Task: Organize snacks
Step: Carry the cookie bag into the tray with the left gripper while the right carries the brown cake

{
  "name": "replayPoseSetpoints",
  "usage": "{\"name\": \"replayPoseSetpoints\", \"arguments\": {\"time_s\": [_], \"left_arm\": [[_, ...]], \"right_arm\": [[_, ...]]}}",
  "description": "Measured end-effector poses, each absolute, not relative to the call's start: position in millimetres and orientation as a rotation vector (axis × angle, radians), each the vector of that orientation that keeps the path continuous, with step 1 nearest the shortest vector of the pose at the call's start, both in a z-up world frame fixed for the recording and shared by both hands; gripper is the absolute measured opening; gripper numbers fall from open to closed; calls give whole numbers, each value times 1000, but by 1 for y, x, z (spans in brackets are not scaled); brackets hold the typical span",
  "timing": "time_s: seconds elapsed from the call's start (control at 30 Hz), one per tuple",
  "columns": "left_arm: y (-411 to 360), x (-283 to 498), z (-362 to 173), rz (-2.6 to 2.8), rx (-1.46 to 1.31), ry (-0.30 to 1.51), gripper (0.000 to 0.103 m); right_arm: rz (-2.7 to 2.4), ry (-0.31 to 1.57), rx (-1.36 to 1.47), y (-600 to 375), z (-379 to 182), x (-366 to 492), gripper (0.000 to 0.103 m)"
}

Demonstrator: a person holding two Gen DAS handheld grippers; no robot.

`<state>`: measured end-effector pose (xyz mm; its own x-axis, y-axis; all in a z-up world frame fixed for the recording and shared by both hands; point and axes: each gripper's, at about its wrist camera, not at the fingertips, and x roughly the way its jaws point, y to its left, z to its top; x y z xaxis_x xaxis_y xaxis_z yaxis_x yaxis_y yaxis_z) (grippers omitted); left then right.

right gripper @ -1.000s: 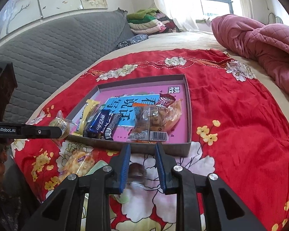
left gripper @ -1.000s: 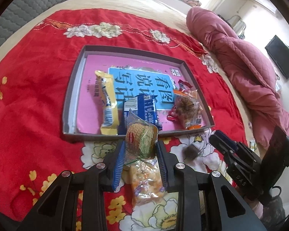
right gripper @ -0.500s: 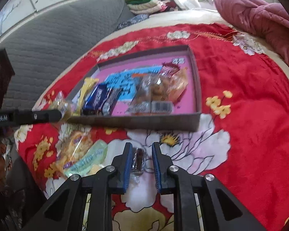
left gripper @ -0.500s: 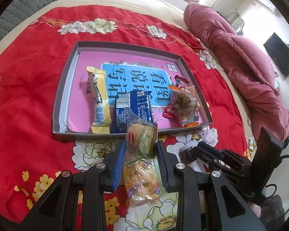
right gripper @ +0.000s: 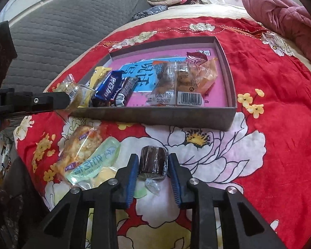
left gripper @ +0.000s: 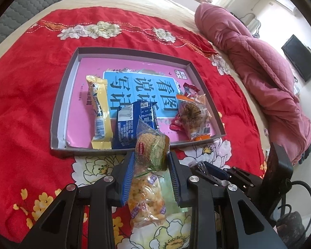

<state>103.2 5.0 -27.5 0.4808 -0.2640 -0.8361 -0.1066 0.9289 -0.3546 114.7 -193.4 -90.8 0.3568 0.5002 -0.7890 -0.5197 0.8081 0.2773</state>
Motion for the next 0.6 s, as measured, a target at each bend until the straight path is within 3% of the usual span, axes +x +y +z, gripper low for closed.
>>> {"name": "replayPoseSetpoints", "arguments": {"time_s": [0.3, 0.6], "left_arm": [[-1, 117, -19, -104, -385, 1046, 34], [-14, 137, -21, -105, -370, 1049, 34]], "right_arm": [[621, 812, 80, -213, -51, 121, 30], [564, 797, 126, -223, -49, 142, 30]]}}
